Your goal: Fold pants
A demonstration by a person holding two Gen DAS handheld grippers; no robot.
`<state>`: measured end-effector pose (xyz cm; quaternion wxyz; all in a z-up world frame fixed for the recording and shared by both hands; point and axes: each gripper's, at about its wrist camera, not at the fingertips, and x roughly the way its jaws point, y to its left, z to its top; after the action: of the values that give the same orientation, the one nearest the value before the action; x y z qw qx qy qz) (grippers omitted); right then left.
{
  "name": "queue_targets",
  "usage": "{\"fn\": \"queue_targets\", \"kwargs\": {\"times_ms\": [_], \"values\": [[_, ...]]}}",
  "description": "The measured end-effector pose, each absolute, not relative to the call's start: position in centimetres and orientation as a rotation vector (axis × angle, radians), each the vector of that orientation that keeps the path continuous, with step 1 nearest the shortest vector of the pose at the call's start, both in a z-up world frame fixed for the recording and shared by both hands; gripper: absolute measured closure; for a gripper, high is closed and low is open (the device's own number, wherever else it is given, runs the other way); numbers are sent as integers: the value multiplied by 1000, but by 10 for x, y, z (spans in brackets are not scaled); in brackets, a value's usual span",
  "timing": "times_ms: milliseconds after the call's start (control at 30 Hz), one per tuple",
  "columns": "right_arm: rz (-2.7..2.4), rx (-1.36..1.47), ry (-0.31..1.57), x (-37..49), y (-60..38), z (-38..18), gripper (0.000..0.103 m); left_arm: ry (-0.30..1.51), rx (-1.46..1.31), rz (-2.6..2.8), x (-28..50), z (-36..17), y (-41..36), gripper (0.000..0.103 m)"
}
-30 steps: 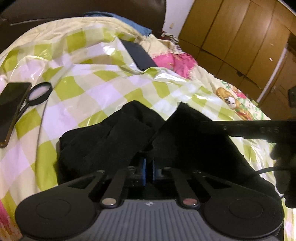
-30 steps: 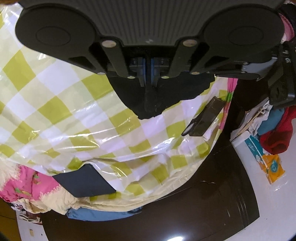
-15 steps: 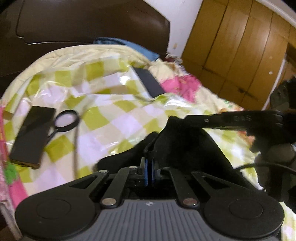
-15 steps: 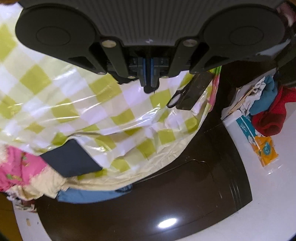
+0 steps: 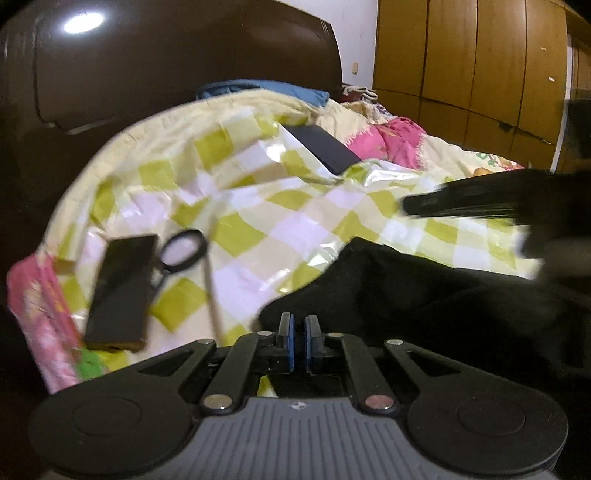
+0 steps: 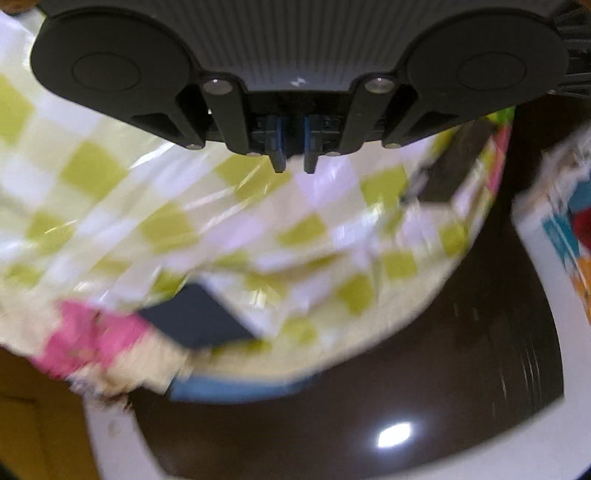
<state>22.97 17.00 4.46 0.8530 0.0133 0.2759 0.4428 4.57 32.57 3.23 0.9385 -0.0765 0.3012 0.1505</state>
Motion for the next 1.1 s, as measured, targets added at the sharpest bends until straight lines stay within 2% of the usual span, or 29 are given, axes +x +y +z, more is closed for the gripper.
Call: {"fn": "queue_targets", "kwargs": {"times_ms": [67,167,367,400,433,500,567,633,667,733,767,800,1000,1100], "values": [[920,57,553,208,137,57,72,597,-130,293,40,40,322,80],[897,78,586,177,79,56,70,596,-95,233,44,43,305,80],[720,103,772,161,-14,9,63,643,-45,83,78,19,267,80],[661,111,800,165,-26,-4,70,675,-35,74,86,12,264,77],[607,128,825,171,-38,-18,85,714,-27,79,92,4,263,76],[570,228,862,183,-56,-36,103,775,-30,82,99,-9,262,76],[561,343,878,187,-70,-34,103,777,-15,84,100,-8,260,76],[551,331,834,176,-73,-18,89,762,3,90,98,0,257,76],[550,317,811,168,-76,-9,86,749,8,90,97,3,256,76],[548,321,797,151,-86,0,73,718,15,89,96,10,254,76],[540,329,801,145,-93,1,63,701,14,80,96,13,253,76],[525,337,816,140,-99,0,60,691,14,73,95,15,253,76],[484,614,941,139,-129,-35,57,786,130,17,109,-18,232,75],[511,647,946,137,-128,-37,57,763,119,22,106,-5,232,76]]}}
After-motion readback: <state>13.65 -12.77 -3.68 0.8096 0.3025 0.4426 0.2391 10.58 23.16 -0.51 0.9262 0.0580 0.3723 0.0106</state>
